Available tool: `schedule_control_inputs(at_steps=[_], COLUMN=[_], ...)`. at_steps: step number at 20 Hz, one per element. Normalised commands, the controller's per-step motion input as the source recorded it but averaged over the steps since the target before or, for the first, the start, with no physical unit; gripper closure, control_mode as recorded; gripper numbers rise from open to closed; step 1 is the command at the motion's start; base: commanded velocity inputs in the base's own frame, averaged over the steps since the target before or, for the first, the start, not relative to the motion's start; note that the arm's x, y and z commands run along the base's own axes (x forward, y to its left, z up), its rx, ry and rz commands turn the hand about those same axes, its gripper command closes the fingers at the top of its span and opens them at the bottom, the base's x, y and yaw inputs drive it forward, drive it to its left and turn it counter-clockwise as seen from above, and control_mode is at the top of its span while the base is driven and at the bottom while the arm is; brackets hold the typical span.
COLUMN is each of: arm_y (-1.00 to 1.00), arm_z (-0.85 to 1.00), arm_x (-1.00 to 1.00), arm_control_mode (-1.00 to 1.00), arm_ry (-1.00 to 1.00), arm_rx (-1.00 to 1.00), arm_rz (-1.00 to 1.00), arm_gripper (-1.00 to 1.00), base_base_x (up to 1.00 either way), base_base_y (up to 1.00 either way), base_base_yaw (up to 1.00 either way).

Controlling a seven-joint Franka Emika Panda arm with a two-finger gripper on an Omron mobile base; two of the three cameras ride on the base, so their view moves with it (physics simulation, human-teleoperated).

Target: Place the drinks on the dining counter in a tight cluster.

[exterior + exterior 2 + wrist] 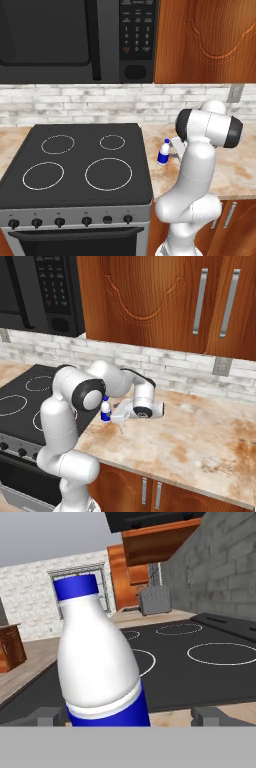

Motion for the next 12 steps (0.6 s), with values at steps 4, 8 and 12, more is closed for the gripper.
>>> schedule_control_inputs(at_steps=[4, 8, 12], arm_y=[0.14, 0.14, 0.1], arm_z=[0.0, 0.0, 0.0], arm_x=[0.0, -0.01, 0.0], arm_control_mode=[-1.0, -1.0, -1.0], arm_ry=[0.0, 0.0, 0.0], arm_rx=[0.01, 0.01, 0.0], arm_rz=[0.0, 0.0, 0.0], arm_gripper=[-1.0, -1.0, -1.0], base_base_x=[0.0, 0.0, 0.0], base_base_y=[0.0, 0.0, 0.0], base_base_yaw=[0.0, 0.0, 0.0])
